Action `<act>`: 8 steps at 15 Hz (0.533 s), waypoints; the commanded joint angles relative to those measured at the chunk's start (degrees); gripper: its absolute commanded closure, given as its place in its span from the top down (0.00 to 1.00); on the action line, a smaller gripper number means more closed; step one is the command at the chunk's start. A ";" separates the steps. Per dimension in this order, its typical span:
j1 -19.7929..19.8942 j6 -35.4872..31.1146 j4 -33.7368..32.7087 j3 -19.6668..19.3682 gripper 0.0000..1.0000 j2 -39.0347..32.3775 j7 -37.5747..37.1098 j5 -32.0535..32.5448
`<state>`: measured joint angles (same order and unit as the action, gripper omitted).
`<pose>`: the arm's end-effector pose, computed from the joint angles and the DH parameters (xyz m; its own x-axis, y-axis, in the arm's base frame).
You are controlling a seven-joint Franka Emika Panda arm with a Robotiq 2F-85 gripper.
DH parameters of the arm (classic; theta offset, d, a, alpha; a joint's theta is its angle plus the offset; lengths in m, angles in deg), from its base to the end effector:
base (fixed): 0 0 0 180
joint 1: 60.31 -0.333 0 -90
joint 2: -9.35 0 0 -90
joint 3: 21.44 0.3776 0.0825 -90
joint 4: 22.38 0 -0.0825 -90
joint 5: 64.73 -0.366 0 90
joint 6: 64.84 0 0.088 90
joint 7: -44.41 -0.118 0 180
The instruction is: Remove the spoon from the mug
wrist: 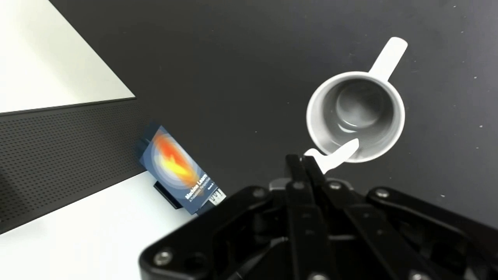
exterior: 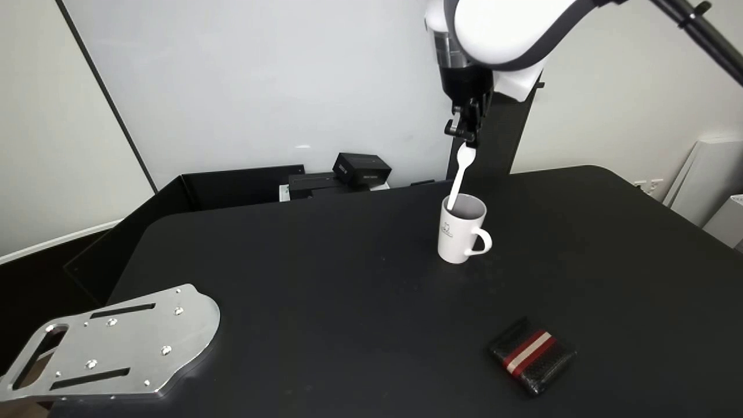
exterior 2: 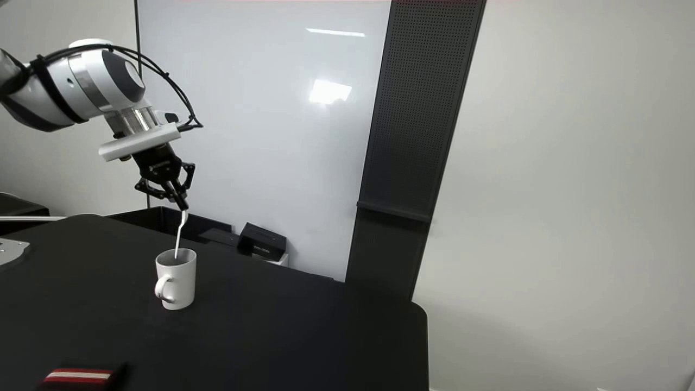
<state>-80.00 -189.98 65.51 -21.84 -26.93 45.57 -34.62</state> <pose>0.6987 0.2213 0.3400 0.7951 0.6038 -0.0570 0.5683 -0.7090 0.4176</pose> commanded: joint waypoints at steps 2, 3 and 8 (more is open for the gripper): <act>0.44 2.84 1.36 -1.02 0.01 5.10 -1.78 2.73; 0.80 3.30 1.59 -0.95 0.01 5.96 -1.60 3.04; 2.87 5.36 3.45 -0.66 0.01 9.13 -1.55 4.05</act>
<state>-78.30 -185.94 66.17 -22.84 -20.50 45.54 -31.81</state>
